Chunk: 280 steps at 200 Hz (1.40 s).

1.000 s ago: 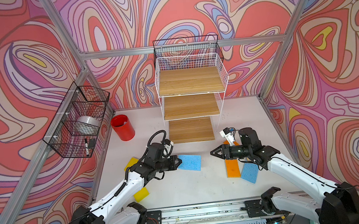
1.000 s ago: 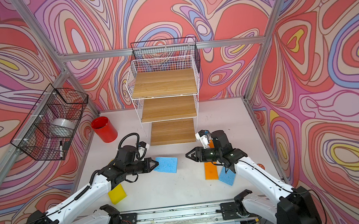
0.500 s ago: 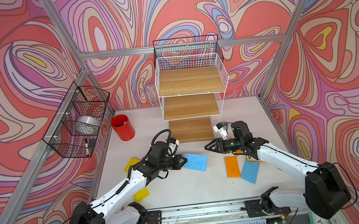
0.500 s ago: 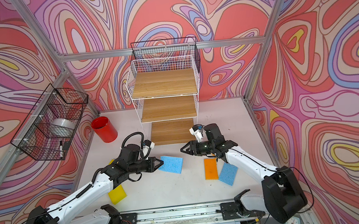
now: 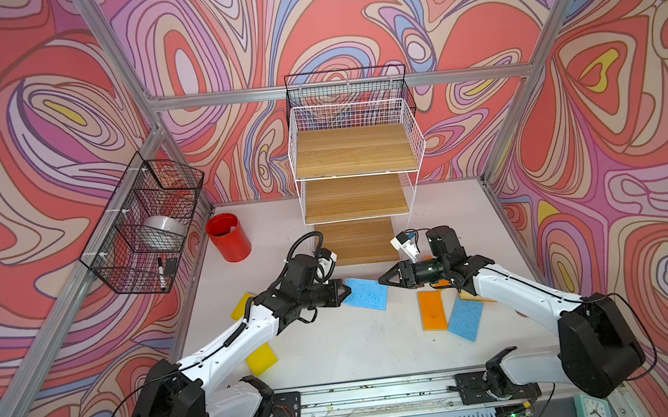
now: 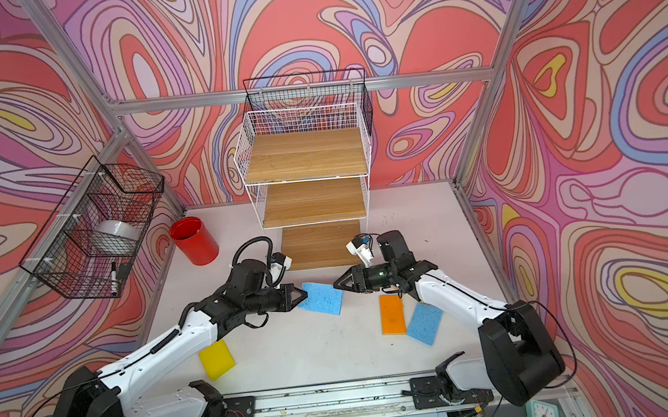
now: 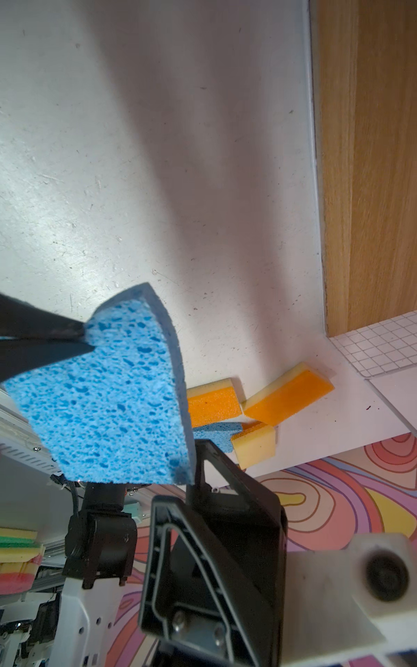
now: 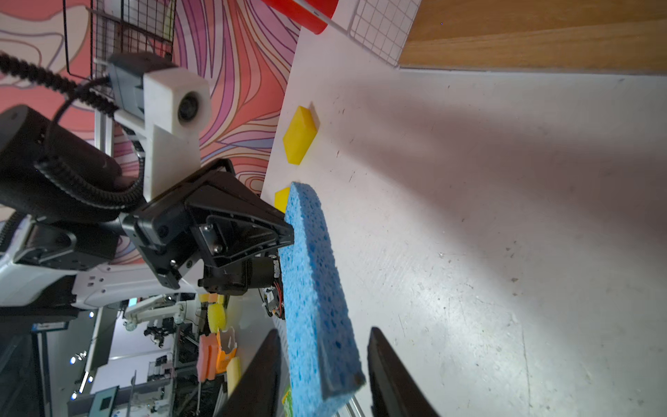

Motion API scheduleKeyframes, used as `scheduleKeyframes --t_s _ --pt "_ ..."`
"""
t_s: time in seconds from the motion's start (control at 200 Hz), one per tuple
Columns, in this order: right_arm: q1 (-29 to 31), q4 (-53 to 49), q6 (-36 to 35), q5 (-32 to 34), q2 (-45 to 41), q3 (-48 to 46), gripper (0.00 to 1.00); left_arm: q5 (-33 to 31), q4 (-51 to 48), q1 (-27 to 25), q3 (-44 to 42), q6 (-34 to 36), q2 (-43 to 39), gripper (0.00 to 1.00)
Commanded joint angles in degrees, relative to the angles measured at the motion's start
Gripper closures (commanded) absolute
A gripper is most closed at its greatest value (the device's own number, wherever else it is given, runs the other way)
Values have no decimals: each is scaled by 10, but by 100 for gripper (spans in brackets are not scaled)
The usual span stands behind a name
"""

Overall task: Place and organize the cleaning sponges onto the shelf
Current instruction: 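Close the right gripper on the blue sponge while the left gripper releases, then carry the blue sponge with the right gripper to the middle shelf tier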

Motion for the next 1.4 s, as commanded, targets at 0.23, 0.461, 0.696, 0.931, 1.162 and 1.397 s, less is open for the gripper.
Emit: scheduleKeyframes --t_s 0.23,0.461,0.696,0.931,1.162,1.397 --pt "4 6 -15 -8 -5 -10 95 -14 -7 -2 21 9 2 100" --pt "4 44 24 27 -34 -26 100 -64 -51 -2 25 8 -29 1" --pt "9 52 104 151 -135 -58 100 -162 -128 -2 4 -8 -155 0" --pt "60 109 188 275 -259 -90 100 -215 -165 -3 -25 -29 -246 0" --pt "69 146 234 348 -296 -76 100 -222 -177 -2 -34 -28 -259 0" --pt "90 237 278 448 -276 -76 100 -228 -185 -2 -37 -23 -272 0"
